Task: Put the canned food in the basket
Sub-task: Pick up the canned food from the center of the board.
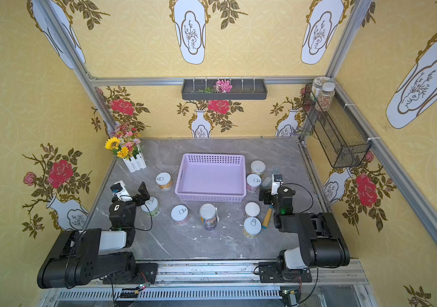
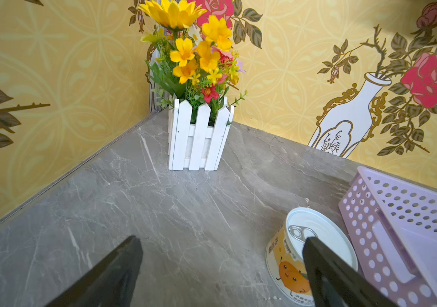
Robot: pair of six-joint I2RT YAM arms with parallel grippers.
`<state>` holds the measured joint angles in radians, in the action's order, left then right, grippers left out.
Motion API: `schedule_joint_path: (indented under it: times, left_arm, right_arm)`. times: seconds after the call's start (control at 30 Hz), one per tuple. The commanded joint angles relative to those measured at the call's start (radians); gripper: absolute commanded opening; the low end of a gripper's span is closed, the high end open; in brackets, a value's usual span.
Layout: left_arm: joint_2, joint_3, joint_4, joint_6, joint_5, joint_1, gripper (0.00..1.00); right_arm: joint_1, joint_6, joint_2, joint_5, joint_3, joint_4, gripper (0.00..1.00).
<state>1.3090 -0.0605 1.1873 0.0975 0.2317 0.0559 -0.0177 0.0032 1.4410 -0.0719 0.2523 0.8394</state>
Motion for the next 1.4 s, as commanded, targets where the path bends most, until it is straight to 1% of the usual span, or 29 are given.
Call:
schedule_joint_path:
  times: [0.0, 0.57, 0.6, 0.7, 0.77, 0.83, 0.93, 1.0, 1.07, 1.13, 1.23, 1.37]
  left_arm:
    - [0.002, 0.004, 0.018, -0.005, -0.005, 0.001, 1.00]
    - [0.002, 0.002, 0.013, -0.014, -0.019, -0.001, 1.00]
    - [-0.004, 0.008, 0.018, -0.012, 0.005, -0.014, 1.00]
    - [-0.041, 0.019, 0.029, -0.037, 0.128, -0.069, 1.00]
    - [-0.108, 0.032, -0.001, -0.039, 0.158, -0.081, 1.00]
    - [-0.182, 0.028, -0.076, -0.037, 0.174, -0.092, 1.00]
    - [-0.306, -0.013, -0.266, -0.013, 0.189, -0.093, 1.00]
    - [-0.373, -0.034, -0.355, 0.011, 0.206, -0.094, 1.00]
    - [-0.437, -0.073, -0.484, 0.033, 0.218, -0.095, 1.00]
    - [-0.466, -0.130, -0.623, 0.078, 0.225, -0.094, 1.00]
    - [-0.463, -0.214, -0.786, 0.142, 0.216, -0.093, 1.00]
    - [-0.466, -0.303, -0.918, 0.255, 0.188, -0.093, 1.00]
  right_arm:
    - [0.002, 0.000, -0.002, 0.007, -0.003, 0.040, 0.97]
    - [-0.014, 0.011, 0.001, -0.005, 0.001, 0.035, 0.97]
    - [-0.012, 0.011, -0.002, -0.005, 0.001, 0.038, 0.97]
    - [-0.011, 0.018, -0.020, 0.005, -0.002, 0.032, 0.97]
    - [-0.011, 0.018, -0.057, 0.011, 0.006, -0.014, 0.97]
    - [-0.012, 0.021, -0.106, 0.011, 0.017, -0.074, 0.97]
    - [-0.012, 0.025, -0.194, 0.031, 0.028, -0.161, 0.97]
    - [-0.013, 0.033, -0.248, 0.044, 0.049, -0.241, 0.97]
    - [-0.010, 0.038, -0.309, 0.049, 0.083, -0.356, 0.97]
    - [-0.010, 0.066, -0.355, 0.060, 0.119, -0.458, 0.97]
    - [-0.008, 0.126, -0.395, 0.059, 0.201, -0.655, 0.97]
    - [-0.004, 0.211, -0.433, 0.005, 0.280, -0.826, 0.97]
